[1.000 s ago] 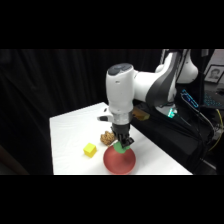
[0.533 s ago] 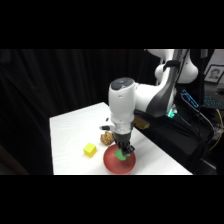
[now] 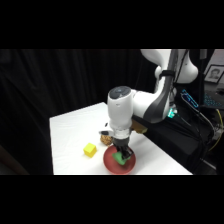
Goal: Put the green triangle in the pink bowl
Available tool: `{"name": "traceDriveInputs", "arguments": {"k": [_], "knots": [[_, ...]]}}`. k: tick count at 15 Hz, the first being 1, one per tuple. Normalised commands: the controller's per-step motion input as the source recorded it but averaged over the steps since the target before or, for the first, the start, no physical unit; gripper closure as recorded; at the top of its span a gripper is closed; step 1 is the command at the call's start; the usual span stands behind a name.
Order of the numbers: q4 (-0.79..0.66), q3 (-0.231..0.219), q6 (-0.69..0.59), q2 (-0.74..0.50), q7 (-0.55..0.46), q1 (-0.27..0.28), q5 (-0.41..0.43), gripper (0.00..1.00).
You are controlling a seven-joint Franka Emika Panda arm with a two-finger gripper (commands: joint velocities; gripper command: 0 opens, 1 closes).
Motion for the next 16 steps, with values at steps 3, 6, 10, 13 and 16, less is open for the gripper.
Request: {"name": "traceDriveInputs", "arguments": {"k": [3,6,10,13,16], "knots": [[0.15,-0.057,-0.06,0.06,0.02,0.058,0.028,0.11],[0.14,-0.050,-0.21,-0.05,0.03,0.061,0.031,0.00],[0.09,-0.052,-0.38,-0.20,0.09,0.083,0.013,0.00],[0.01,-0.033,-0.42,-0.31,0.12,0.078,-0.003,0.00],[-0.04,-0.010,-0.37,-0.36,0.11,0.051,-0.018,0.00]]}}
